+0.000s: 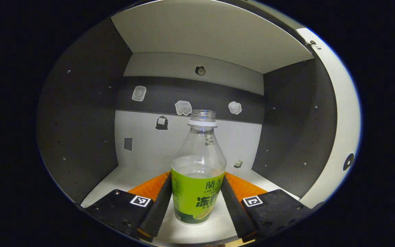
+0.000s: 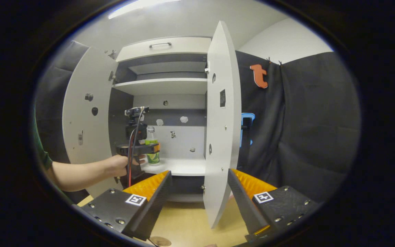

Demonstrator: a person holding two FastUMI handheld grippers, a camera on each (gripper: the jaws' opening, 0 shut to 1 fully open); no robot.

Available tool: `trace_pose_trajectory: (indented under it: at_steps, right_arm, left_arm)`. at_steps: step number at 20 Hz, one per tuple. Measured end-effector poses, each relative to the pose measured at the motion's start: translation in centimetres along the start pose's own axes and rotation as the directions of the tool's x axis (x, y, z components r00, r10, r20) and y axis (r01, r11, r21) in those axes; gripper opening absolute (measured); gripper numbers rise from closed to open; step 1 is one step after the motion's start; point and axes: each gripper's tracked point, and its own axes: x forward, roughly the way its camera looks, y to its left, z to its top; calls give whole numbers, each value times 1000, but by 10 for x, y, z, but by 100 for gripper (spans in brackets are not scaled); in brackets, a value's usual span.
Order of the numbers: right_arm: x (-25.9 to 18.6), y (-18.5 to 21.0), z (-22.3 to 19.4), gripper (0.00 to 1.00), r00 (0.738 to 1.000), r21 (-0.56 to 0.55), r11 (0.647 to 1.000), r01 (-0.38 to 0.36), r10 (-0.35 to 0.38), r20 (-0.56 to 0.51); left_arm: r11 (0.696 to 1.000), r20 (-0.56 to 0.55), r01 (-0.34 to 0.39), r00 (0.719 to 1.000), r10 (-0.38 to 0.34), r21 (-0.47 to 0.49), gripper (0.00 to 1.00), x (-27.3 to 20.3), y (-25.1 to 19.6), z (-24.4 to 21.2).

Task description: Grasp the bottle in the cabinet with the left hand and place it on the coaster, then close the right door with the right hand and the left door with the left hand.

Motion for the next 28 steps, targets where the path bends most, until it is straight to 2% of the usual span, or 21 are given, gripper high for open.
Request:
trace_pose_trajectory:
  at_steps: [6,14,18,22,28]
  right_arm:
    - [-11,3,-3,98,999,45,998,-44,44,8]
    - [-34,-9,-2,98,997,67,995,-75,73,34]
    - [-50,-12,0,98,995,53,995,-87,84,53]
    - [-63,-6,5,98,991,52,991,-120,116,70]
    - [-67,4,6,98,986,68,985,-158,154,66]
  left_arm:
    - [996,36,2,999,-6,88,80,-61,-7,9]
    - [995,28,-3,1000,1,96,78,-161,-20,-3]
    - [997,11,8,1000,-8,77,78,-210,-32,-36]
    - [998,-50,12,999,-10,55,78,-253,-40,-87]
    - [999,-118,-3,993,8,45,79,-286,-51,-161]
